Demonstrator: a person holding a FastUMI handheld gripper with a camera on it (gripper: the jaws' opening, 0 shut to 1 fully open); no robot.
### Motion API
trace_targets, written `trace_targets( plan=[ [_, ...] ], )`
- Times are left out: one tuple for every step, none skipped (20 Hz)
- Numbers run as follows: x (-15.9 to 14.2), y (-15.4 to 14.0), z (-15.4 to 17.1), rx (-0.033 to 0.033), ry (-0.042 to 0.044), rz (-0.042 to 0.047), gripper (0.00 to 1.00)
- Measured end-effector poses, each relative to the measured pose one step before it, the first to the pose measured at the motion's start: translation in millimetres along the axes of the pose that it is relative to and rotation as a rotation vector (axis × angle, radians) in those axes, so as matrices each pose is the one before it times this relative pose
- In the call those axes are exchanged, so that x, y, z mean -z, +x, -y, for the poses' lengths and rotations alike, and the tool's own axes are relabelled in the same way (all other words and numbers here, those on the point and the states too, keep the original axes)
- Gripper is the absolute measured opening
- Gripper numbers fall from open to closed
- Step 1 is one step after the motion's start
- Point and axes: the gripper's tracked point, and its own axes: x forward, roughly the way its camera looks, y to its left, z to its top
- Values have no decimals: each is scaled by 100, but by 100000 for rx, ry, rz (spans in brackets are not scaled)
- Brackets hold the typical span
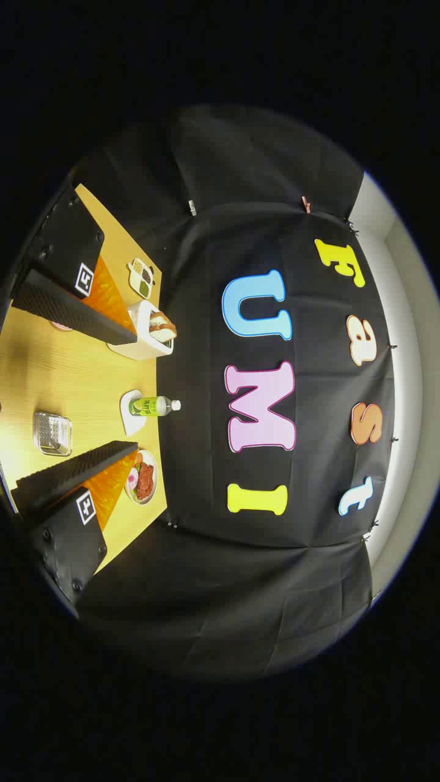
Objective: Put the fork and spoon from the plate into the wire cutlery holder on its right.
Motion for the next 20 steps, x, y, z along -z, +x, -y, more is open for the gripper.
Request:
trace_targets(
  plan=[
    [-57,34,29,62,-41,155,98],
    [5,44,46,102,40,84,98],
    [0,48,-8,27,102,59,98],
    [25,43,51,182,72,-187,98],
    [156,57,-44,-60,6,-339,98],
    [138,60,-24,-18,-34,-423,98],
    [105,27,-16,-71,-80,-408,99],
    [64,30,-69,-144,-95,-199,99],
    [26,-33,-55,-34,-107,-83,99],
    [-37,66,-66,-63,-94,-13,99],
    [13,92,-51,-54,-116,1,99],
    [-19,29,-100,9,-169,49,99],
    [-8,34,-85,-11,-131,32,99],
    [-47,68,-88,99,-120,134,99],
    [-11,80,-50,162,-109,15,99],
    [-70,42,-70,137,-111,112,99],
    [0,134,-1,269,-234,-11,99],
    [0,117,27,261,-148,-13,99],
    [107,120,-38,219,-111,-324,99],
    [211,117,-201,-313,-145,-809,99]
  ],
)
